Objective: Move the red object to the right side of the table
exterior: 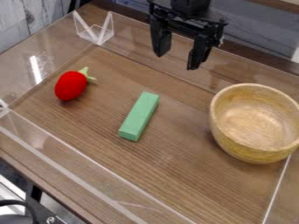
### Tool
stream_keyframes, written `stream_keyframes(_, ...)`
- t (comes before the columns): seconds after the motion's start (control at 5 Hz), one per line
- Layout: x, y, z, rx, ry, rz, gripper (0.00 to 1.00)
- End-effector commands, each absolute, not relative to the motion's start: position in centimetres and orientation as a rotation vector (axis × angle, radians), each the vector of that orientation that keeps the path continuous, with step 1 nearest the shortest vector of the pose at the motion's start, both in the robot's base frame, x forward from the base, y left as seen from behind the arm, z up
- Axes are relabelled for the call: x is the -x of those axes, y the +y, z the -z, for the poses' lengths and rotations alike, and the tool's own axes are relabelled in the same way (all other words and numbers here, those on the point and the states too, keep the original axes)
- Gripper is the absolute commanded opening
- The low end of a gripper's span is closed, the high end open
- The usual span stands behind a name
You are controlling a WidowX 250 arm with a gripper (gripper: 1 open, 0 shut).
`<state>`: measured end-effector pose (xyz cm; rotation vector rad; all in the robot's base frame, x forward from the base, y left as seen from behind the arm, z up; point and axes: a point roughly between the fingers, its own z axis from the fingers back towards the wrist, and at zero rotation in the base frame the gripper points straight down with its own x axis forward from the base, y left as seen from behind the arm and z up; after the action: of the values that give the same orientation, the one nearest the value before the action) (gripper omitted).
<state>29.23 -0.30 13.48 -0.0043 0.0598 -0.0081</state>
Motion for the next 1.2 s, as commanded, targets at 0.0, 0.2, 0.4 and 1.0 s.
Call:
stream_keyframes(0.0, -28.9, -0.1, -13.1, 0.003, 0.093, 0.054, 1.00)
stream_keyframes(0.2, -28.7, 0.5, -12.3, 0.000, 0.101, 0.045, 1.00)
stream_keyframes(0.4, -28.0, 0.9, -11.5, 0.002, 0.124, 0.007, 1.00)
stream_keyframes(1.0, -24.8, 10.1, -9.9, -0.011, 0.057, -0.239, 1.00)
